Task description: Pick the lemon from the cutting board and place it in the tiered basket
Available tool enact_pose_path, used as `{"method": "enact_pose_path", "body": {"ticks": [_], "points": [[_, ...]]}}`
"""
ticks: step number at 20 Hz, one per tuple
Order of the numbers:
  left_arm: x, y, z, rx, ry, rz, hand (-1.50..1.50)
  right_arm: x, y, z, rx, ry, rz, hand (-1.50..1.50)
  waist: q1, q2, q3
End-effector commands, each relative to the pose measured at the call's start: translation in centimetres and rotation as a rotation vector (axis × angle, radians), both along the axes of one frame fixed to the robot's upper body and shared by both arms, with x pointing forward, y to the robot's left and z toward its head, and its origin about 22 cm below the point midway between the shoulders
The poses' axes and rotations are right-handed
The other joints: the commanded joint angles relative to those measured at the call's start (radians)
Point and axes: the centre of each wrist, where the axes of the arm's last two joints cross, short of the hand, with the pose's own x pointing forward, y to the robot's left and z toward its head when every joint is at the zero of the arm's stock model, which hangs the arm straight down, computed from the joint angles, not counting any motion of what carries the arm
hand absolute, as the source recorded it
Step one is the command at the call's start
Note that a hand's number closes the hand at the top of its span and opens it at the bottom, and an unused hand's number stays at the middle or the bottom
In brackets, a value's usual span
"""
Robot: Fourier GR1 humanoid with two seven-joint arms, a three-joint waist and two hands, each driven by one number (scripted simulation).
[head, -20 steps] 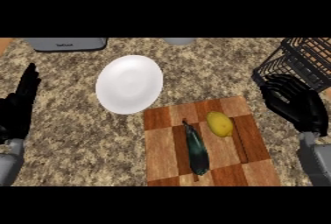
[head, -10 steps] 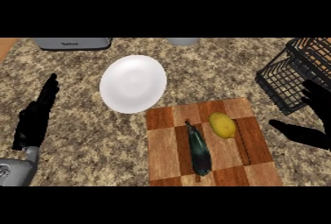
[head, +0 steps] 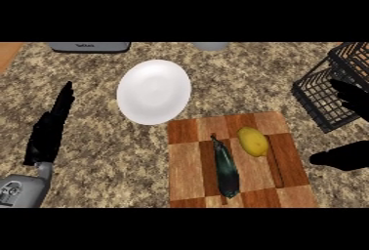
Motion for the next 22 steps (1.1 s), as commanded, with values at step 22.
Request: {"method": "enact_pose_path", "body": {"ticks": [22], "points": [[0.7,-0.3,-1.2,0.008,0.001,0.017,0.0,5.5,7.9,-2.4,-0.168,0.383,0.022,-1.5,-0.009,0.001,0.002]]}}
